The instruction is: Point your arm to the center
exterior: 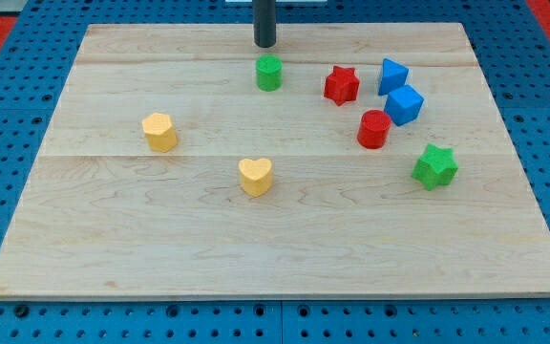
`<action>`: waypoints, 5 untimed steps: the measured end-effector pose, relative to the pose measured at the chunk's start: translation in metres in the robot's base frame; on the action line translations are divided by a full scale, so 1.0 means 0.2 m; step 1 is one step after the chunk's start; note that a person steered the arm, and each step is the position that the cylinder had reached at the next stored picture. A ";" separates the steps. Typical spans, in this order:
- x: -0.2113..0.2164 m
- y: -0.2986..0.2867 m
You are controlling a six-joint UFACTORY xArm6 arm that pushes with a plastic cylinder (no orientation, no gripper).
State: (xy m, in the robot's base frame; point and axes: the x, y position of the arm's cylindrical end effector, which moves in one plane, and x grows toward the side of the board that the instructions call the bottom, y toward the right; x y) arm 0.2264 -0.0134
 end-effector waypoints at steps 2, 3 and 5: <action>0.00 0.09; 0.00 0.09; 0.13 0.19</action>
State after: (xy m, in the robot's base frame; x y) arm 0.2514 0.0250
